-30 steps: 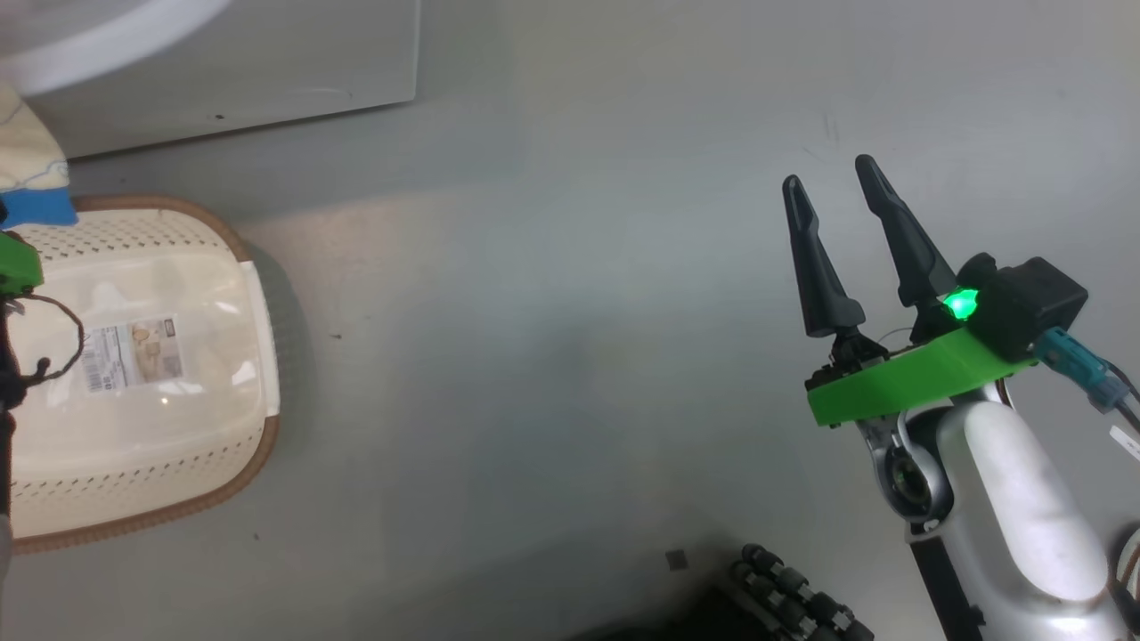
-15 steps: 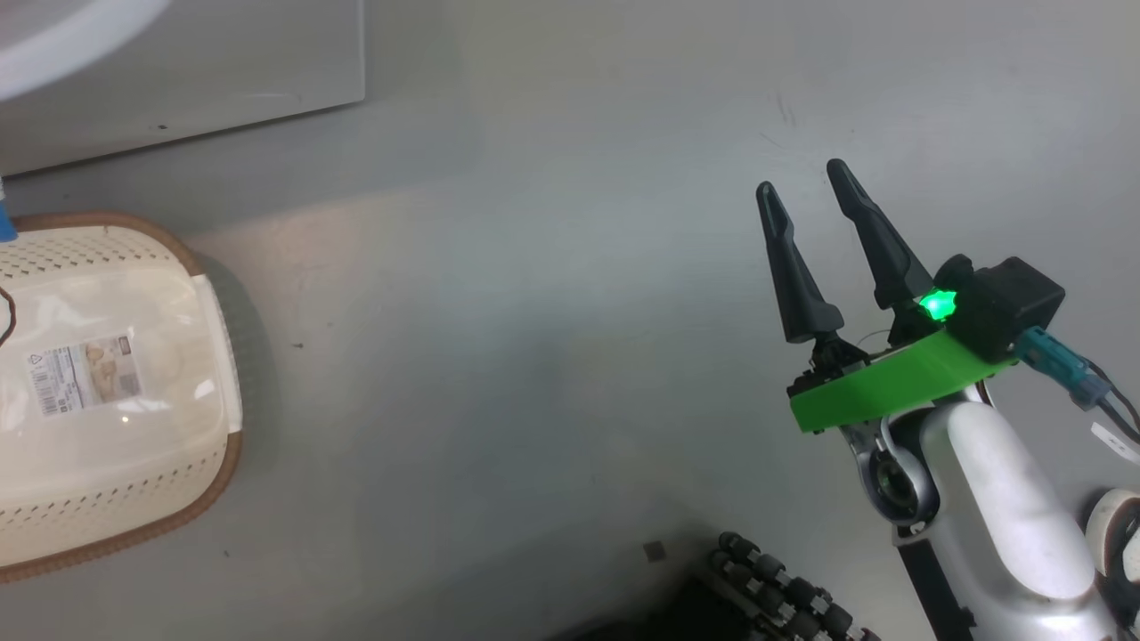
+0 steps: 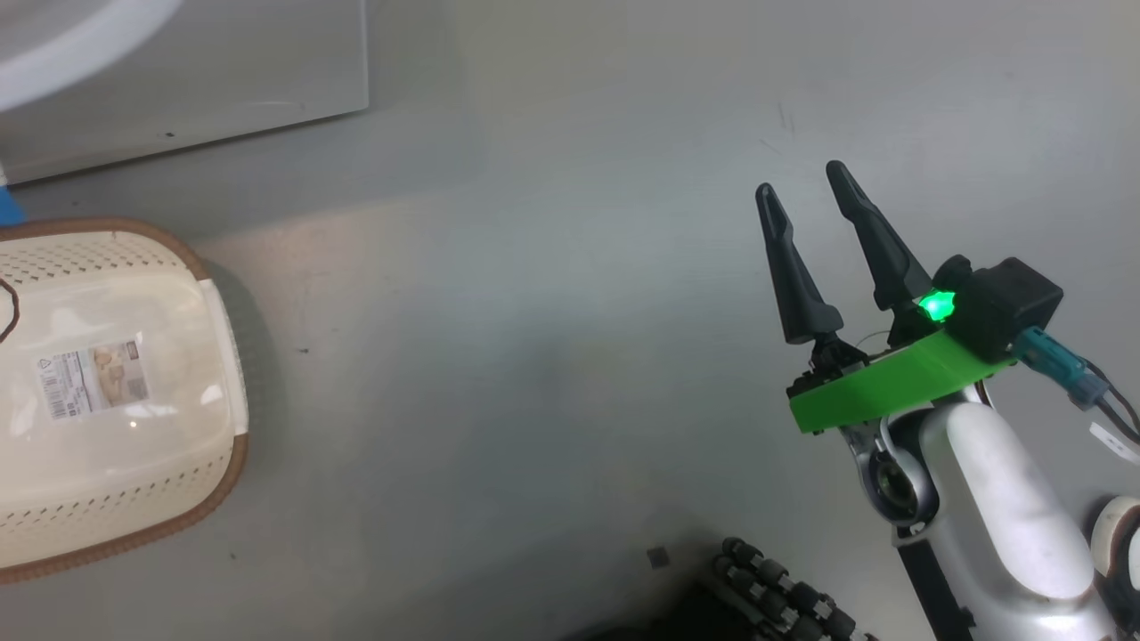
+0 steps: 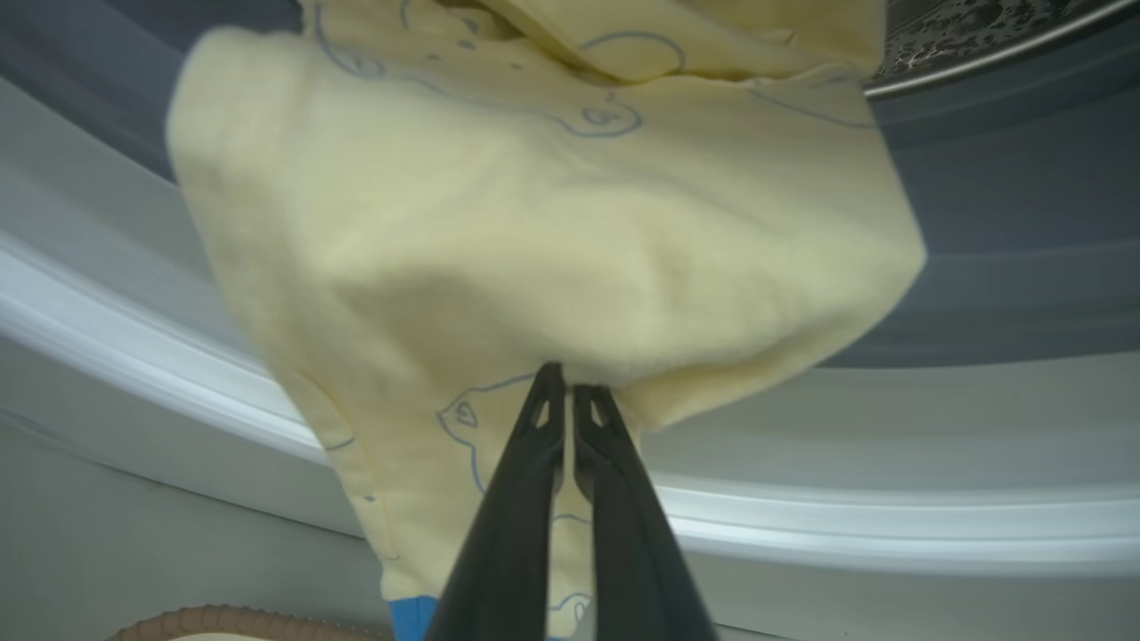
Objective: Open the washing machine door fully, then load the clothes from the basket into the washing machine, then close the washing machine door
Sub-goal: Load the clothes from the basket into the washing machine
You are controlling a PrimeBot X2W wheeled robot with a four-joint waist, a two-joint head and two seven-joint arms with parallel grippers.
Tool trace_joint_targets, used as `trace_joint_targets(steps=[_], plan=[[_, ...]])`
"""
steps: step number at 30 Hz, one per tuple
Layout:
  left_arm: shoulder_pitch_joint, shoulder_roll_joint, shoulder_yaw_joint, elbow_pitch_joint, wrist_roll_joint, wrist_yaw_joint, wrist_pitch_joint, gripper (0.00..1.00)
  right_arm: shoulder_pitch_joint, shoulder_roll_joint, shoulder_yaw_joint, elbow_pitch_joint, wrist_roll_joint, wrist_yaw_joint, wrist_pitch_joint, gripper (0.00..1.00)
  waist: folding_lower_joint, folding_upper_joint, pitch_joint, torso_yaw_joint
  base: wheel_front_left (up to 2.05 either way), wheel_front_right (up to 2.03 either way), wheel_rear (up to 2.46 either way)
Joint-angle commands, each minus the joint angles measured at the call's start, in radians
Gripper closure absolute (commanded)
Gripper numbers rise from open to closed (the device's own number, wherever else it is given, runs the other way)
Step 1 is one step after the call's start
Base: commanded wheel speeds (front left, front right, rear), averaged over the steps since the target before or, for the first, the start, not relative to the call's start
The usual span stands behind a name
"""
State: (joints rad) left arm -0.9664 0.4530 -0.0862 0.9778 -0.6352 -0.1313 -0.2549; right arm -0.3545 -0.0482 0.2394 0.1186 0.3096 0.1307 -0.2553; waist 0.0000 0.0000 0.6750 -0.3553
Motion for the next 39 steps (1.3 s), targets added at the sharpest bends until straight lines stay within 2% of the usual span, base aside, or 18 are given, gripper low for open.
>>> trace_joint_targets(steps=[1,8,16,22,27,39], plan=[[-0.004,0.062,0.019,-0.038,-0.005,0.001,-0.007,1.00,0.011,-0.002,0.012,-0.022,0.003,0.000,-0.006,0.00,0.0000,0.0000,-0.002,0.006,0.00,0.00,0.00],[0.042,0.052,0.025,-0.101,0.002,0.001,-0.007,1.00,0.006,-0.002,0.009,-0.015,-0.001,0.000,-0.006,0.00,0.0000,0.0000,-0.023,0.029,0.00,0.00,0.00],[0.096,0.052,0.075,-0.258,0.063,0.001,-0.007,1.00,0.004,-0.002,0.005,-0.011,0.002,0.000,-0.006,0.00,0.0000,0.0000,-0.046,0.042,0.00,0.00,0.00],[0.069,0.077,0.098,-0.323,0.078,0.001,-0.007,1.00,0.002,-0.002,0.011,-0.018,0.012,0.000,-0.006,0.00,0.0000,0.0000,-0.033,0.037,0.00,0.00,0.00],[-0.014,0.137,0.067,-0.354,0.094,0.001,0.028,1.00,-0.003,-0.002,0.016,-0.025,0.023,0.000,-0.006,0.00,0.0000,0.0000,0.007,0.027,0.00,0.00,0.00],[-0.335,0.333,-0.035,-0.403,0.109,0.001,0.218,1.00,-0.034,-0.002,0.042,-0.053,0.079,0.000,-0.006,0.00,0.0000,0.0000,0.142,-0.035,0.00,0.00,0.00]])
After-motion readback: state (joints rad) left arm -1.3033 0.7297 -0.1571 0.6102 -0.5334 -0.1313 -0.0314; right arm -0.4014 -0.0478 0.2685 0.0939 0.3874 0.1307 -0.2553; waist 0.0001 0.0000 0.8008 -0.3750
